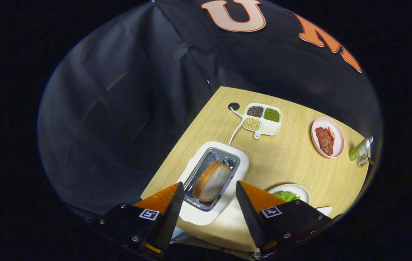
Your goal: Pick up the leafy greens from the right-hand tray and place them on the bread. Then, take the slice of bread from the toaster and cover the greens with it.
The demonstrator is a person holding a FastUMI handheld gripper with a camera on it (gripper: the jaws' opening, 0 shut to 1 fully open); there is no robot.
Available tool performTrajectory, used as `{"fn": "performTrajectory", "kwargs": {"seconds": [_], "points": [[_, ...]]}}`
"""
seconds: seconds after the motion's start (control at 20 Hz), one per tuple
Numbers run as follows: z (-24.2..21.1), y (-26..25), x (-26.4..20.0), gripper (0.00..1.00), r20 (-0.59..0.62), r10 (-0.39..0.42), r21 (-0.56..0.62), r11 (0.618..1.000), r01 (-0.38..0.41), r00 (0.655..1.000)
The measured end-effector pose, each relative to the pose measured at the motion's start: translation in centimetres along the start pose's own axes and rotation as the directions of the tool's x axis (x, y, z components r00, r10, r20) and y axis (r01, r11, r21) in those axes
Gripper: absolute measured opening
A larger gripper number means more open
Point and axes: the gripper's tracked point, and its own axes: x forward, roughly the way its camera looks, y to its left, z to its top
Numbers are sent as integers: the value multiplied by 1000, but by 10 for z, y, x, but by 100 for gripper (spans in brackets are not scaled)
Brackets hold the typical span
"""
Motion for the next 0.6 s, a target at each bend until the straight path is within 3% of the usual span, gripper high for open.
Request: {"fn": "performTrajectory", "kwargs": {"seconds": [0.3,0.6], "points": [[-5,-5,30,85,-80,-115,27,993,118,990],[-17,-18,41,72,-150,-191,5,981,194,970]]}}
